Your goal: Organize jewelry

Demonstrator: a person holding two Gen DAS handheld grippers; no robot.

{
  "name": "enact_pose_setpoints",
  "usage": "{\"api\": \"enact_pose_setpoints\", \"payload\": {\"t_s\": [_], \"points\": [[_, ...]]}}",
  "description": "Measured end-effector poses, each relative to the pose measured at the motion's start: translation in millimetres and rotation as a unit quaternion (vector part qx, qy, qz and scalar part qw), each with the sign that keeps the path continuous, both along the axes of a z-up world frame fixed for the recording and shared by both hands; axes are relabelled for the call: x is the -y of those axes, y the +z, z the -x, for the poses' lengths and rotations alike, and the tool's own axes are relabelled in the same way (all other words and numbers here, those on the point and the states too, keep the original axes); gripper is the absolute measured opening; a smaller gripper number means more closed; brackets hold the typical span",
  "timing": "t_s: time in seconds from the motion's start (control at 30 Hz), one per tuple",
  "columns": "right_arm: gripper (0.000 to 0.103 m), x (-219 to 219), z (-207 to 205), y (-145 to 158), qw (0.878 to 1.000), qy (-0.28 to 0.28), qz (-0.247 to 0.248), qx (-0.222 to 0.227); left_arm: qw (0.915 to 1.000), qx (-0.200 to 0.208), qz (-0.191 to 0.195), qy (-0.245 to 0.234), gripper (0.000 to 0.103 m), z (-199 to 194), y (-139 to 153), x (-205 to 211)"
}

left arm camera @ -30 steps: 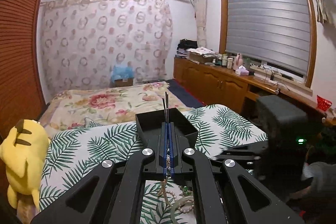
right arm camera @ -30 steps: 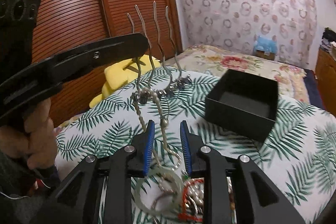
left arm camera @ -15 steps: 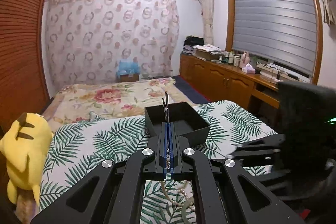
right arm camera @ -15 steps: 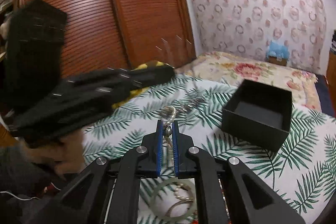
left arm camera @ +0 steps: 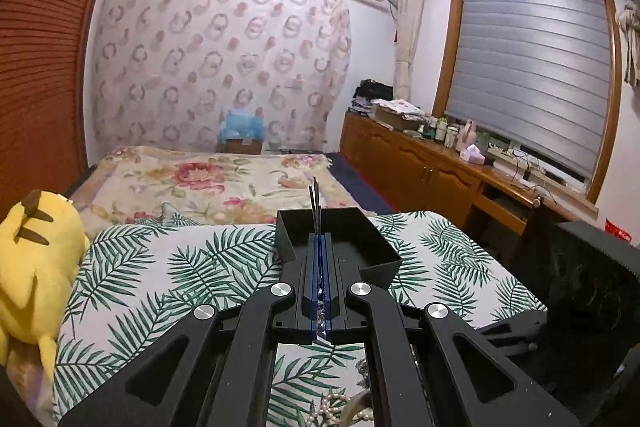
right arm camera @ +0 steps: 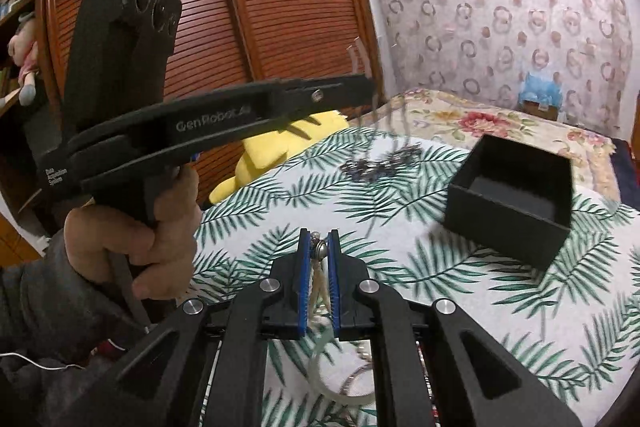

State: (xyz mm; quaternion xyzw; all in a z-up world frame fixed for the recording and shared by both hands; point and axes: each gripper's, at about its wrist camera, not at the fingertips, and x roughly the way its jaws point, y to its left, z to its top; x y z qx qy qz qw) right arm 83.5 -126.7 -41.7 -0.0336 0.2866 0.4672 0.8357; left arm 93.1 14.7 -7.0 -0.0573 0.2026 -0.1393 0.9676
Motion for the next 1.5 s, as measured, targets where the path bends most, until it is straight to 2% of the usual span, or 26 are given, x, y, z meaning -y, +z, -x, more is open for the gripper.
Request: {"api": "enact_pose_setpoints", "payload": {"t_s": [0.33,0.93,1.17,1.33,1.5], "points": [[0.01,35.0,-32.9,38.2,0.998,-0.048,0.0,0.03,0.9995,-0.013,-0.03,0.003,0.001,-25.3,0.9,5.0],[0.01,72.6,-87.9,141.0,0.992,-0.075,-0.013,0.103,0.9984,-0.035,-0.036,-0.026,0.001,-75.6,12.4,25.9],[0.01,82.6,-121.8,168.4,0.989,-0.084,-0.021,0.117,0.9972,-0.057,-0.035,-0.034,0.001,-105.0,1.9,34.4],[0.01,83.0,-139.2,172.2,0.989,-0.083,-0.018,0.119,0.9962,-0.07,-0.035,-0.038,0.001,-118.6,-7.3,38.2],[0.01,78.9,-156.4,144.7,0.992,-0.083,-0.005,0.092,0.9942,-0.092,-0.038,-0.04,0.001,-130.3,-21.5,42.0]]}}
